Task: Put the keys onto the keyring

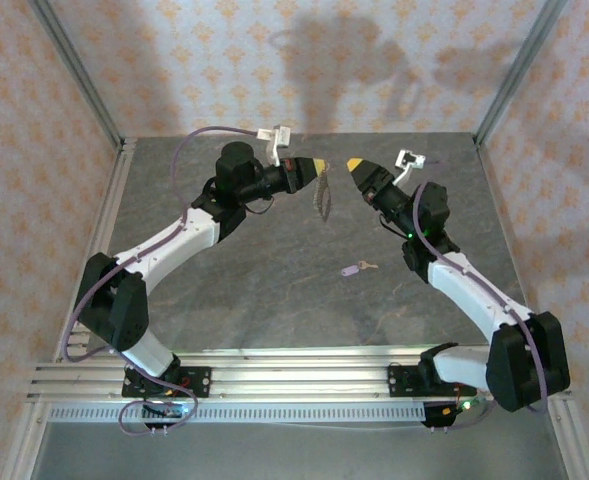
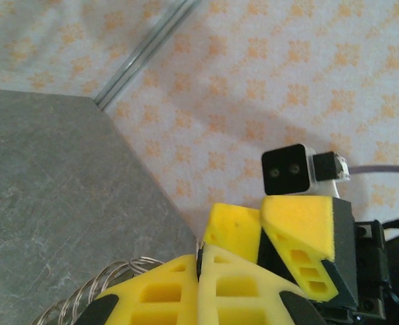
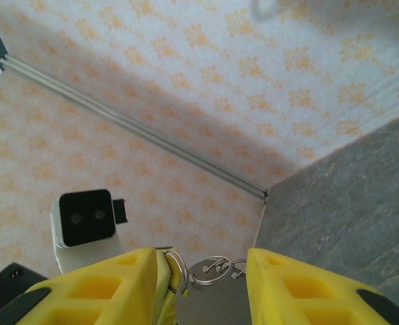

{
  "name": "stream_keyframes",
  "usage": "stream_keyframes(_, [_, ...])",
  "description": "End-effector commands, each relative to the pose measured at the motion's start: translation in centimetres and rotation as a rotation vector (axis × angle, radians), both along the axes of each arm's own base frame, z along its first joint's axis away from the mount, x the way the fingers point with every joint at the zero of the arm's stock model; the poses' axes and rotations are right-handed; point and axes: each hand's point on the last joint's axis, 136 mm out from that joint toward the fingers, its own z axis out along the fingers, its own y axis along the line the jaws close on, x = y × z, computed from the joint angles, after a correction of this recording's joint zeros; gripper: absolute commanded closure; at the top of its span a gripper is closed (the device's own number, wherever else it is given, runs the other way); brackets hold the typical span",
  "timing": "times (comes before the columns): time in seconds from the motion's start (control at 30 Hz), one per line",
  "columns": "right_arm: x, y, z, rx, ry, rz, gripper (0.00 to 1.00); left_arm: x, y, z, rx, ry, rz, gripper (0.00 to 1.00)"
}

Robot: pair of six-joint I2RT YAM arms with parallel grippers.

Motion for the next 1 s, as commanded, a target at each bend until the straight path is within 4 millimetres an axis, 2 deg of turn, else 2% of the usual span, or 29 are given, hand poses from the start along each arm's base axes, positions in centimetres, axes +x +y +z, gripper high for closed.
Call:
stream_keyframes(0.0, [-0.7,1.7,1.9,0.003,-0.091,0.111,0.62,-1.8,-0.4,4.2,-0.012,-0.153,-0.086,1.0])
stream_keyframes(0.53, [-1.4,2.9,4.9,0.142,-0.188,0.195,0.67,-2.1,-1.0,4.8,-0.08,-0.142,-0.143,1.0])
stream_keyframes(0.7, [-1.5,3.6,5.0,0.142,-0.19,0.21,0.68,-2.0,-1.1,4.9,-0.109,-0.137,-0.145,1.0])
stream_keyframes(0.97, [-1.6,4.2,5.1,0.144,-0.195,0.223,0.76,-1.9,-1.2,4.9,-0.122,-0.129,-0.15,1.0])
